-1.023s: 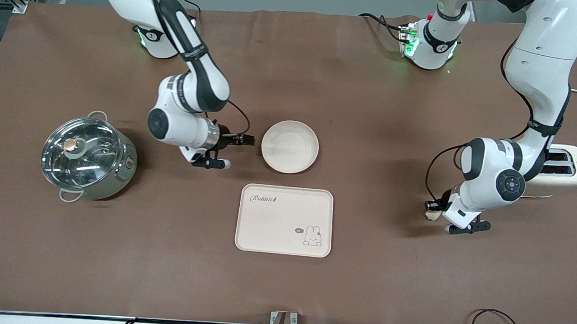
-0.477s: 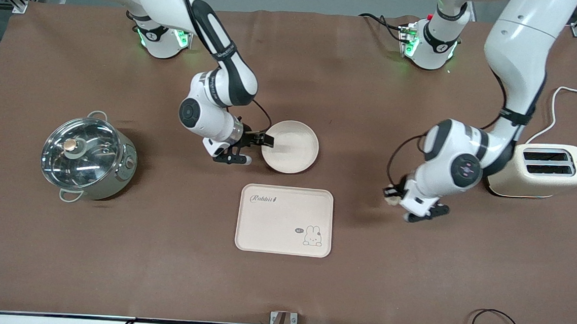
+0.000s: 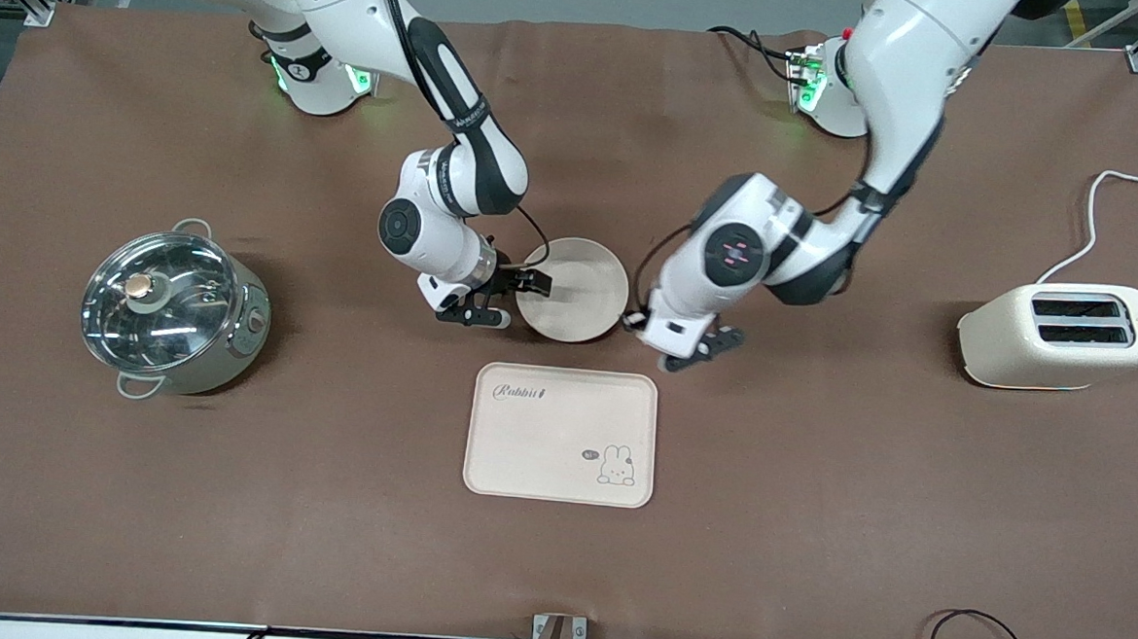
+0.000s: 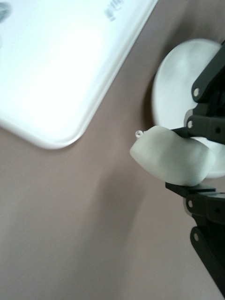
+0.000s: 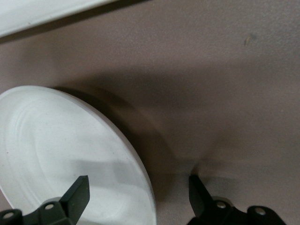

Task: Place bun in plate and plate on tray
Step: 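Lower the bun onto the white plate and open the left gripper, then slide the plate onto the tray with the right gripper while the left gripper withdraws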

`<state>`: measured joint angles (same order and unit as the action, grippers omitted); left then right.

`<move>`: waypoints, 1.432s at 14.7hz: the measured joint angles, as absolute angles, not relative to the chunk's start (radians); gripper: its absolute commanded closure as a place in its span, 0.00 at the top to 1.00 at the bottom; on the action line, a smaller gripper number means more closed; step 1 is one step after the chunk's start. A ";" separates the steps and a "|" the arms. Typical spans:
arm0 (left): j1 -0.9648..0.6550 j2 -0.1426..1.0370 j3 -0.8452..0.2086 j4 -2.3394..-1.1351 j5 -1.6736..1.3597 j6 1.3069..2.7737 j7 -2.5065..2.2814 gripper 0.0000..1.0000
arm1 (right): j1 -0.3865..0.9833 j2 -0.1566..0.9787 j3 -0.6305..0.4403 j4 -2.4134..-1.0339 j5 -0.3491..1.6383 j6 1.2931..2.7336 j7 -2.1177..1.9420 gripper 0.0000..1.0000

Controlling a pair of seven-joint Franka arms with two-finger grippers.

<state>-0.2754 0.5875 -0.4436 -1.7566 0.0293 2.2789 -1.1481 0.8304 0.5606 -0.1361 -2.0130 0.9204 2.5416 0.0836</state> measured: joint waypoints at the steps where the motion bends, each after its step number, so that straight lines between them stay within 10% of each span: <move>1: -0.311 0.614 -0.443 -1.731 0.029 2.280 -1.191 0.41 | 0.830 0.561 -0.137 -2.013 0.920 2.542 0.084 0.81; 5: -0.415 0.725 -0.432 -1.656 0.029 2.325 -1.311 0.62 | 0.830 0.560 -0.141 -2.009 0.920 2.530 0.088 0.71; 7: -0.428 0.758 -0.426 -1.648 0.029 2.338 -1.336 1.00 | 0.830 0.560 -0.146 -2.006 0.920 2.514 0.088 0.58; 14: -0.394 0.713 -0.414 -1.589 0.029 2.319 -1.373 1.00 | 0.828 0.559 -0.152 -2.001 0.921 2.496 0.088 0.01; 21: -0.165 0.454 -0.398 -1.514 0.190 2.053 -1.249 1.00 | 0.827 0.525 -0.153 -1.987 0.923 2.488 0.086 0.00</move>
<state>-0.1648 0.4540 -0.3983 -1.5143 0.1902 2.0529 -1.2489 0.8271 0.5253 -0.1531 -1.9868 0.9226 2.4884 0.0864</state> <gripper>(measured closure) 0.000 0.943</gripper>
